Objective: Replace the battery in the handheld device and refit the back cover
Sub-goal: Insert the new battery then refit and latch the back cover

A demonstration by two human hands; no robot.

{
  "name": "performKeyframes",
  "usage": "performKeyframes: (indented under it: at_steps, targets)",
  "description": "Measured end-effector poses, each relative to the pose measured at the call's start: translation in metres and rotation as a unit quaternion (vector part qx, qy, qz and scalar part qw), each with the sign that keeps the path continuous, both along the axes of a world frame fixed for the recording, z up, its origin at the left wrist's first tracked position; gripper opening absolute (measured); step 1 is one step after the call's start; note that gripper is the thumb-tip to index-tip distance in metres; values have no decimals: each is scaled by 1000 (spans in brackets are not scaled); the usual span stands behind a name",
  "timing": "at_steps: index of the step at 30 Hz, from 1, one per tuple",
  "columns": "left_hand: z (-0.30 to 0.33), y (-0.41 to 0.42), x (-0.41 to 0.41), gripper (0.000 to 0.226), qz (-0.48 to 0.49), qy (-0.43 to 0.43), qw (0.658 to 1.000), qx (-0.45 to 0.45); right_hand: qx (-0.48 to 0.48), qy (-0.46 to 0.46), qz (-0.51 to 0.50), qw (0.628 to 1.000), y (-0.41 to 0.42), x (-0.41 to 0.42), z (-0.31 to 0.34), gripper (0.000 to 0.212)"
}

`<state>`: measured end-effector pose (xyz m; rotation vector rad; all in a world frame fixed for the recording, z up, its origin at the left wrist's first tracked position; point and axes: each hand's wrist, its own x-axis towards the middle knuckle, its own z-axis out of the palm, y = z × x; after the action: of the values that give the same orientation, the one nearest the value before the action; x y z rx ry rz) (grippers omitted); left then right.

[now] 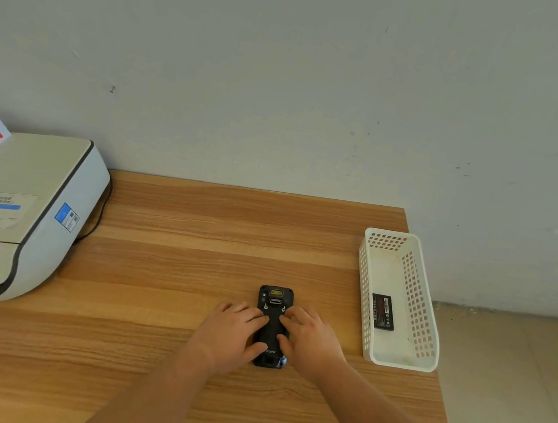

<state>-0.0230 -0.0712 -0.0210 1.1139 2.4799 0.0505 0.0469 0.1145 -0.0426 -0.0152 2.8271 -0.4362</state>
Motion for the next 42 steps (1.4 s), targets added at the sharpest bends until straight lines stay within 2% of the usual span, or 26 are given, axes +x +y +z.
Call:
performKeyframes:
  at_steps: [6,11,16,26,32,42]
  targets:
    - [3,5,-7,48,10,-1,999,32,-19,12,-13,1000,7,-11,4,42]
    - [2,21,-21,35,97,-3,991,93,-46,30,-23,998,8,-25,5,27]
    - [1,34,-28,31,85,-11,993,79,-42,23,3,999,11,-31,6,20]
    - [1,38,-37,32,46,-7,998,50,-49,1,24,999,15,-38,11,25]
    - [4,41,-41,32,23,-20,999,37,-36,-15,39,998,14,-42,12,36]
    - [2,46,-49,34,55,-81,995,35,-14,-45,38,998,12,-52,13,39]
